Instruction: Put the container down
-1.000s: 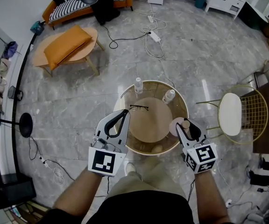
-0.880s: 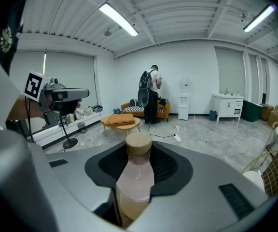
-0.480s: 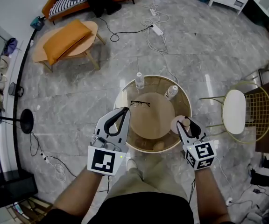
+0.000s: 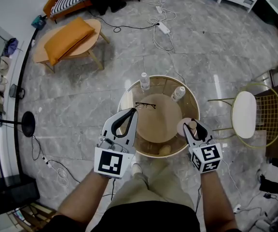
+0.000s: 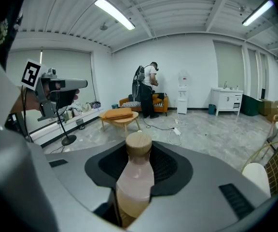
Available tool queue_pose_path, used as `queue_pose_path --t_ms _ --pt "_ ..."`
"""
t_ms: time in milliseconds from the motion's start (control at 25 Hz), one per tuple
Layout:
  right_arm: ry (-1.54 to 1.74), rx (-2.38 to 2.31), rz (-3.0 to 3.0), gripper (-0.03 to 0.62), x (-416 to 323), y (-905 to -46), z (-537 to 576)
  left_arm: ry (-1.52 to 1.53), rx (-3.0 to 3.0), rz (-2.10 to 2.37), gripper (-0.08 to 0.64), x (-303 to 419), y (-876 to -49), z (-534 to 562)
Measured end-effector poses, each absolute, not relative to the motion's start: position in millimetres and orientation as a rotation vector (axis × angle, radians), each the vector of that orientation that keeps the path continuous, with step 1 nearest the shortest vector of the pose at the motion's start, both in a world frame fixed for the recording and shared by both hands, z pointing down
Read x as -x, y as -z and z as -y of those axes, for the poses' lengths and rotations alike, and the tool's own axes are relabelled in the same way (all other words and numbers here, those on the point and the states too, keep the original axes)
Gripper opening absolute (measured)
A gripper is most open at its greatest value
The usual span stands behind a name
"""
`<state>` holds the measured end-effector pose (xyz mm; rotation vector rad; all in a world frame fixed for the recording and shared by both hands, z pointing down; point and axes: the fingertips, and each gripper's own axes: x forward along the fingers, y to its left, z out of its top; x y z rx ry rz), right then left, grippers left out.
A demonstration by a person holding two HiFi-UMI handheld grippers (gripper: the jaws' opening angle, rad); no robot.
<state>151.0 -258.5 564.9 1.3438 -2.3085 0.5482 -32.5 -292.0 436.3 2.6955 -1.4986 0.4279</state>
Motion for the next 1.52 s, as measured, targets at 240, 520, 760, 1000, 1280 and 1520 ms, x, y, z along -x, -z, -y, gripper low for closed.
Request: queue_pose_path --t_ms 240,520,760,1000,1280,1520 --pt "-0.581 -1.341 2.283 0.152 -152.0 -594.7 257.9 -0.42 -2.69 1.494 0.015 27.5 -451.2 295.1" --pt "-0.603 -1.342 2.254 0.152 -157.8 -621.8 260.7 -0.437 -2.682 1.485 0.015 22.7 -468.6 300.8" --pt "-0.627 -1.34 2.232 0.152 -156.7 -645.0 265.5 -0.436 -2.676 1.479 0.015 23.6 -482.3 306.5" --pt "-0.64 -1.303 2.214 0.152 -152.1 -671.0 268.4 -0.446 -2.67 1.47 0.015 22.9 -499.0 311.8" --pt "-0.68 -1.282 2.167 0.152 -152.1 -704.2 271.8 -0.464 -2.677 1.443 0.015 19.9 -513.3 313.7" --pt "-0.692 -1.246 2.139 0.152 -149.5 -728.5 274.6 -0.481 -2.667 1.443 0.015 22.9 -522.4 316.6"
